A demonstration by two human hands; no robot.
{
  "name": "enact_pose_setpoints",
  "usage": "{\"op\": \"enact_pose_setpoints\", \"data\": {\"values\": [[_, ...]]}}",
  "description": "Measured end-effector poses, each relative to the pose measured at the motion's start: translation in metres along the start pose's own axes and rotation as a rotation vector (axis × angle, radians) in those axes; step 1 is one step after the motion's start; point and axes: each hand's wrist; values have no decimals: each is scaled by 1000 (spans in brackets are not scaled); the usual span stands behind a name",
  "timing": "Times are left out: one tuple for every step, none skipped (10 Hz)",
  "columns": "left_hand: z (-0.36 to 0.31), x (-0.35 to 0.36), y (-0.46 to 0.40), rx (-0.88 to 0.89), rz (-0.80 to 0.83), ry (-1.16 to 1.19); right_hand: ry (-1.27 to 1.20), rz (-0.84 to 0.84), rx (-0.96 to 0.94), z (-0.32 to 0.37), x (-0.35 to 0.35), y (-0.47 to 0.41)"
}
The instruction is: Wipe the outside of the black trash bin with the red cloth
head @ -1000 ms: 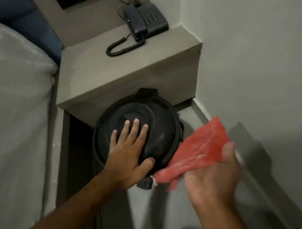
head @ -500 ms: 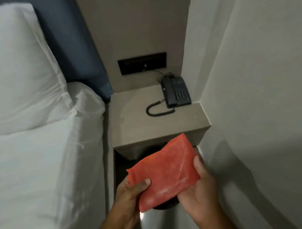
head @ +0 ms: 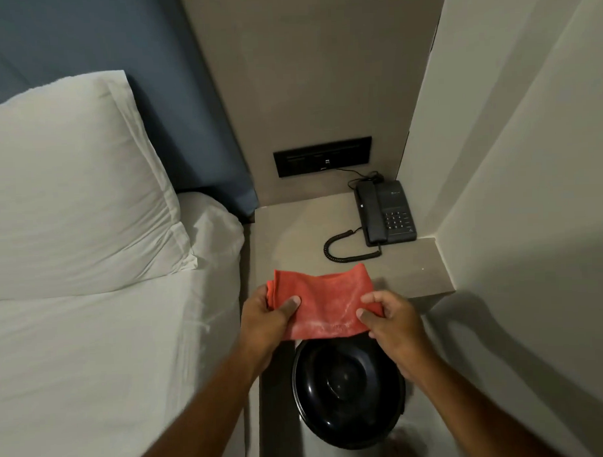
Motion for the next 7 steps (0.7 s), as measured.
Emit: {"op": "enact_pose_setpoints", "data": {"values": [[23, 8, -43, -79, 7, 28, 116, 71, -3, 3, 8, -46], [52, 14, -78, -126, 9, 0, 191, 200, 73, -6, 15, -99], [78, 21, -101, -105, -70, -62, 269, 296, 162, -18, 26, -144], [111, 24, -123, -112, -206, -103, 441, 358, 181, -30, 42, -180], [139, 24, -136, -131, -207, -187, 725, 309, 84, -42, 60, -206], [145, 21, -147, -153, -109, -339, 1044, 272, 95, -42, 65, -208], [121, 14, -144, -181, -53, -641, 1228, 193, 12, -33, 64, -196]]}}
Point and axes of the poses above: each hand's wrist, its own y-axis away from the middle knuckle, its own x-axis out of the palm, z = x × y, and after that the axes turned 13 degrees about x, right-handed
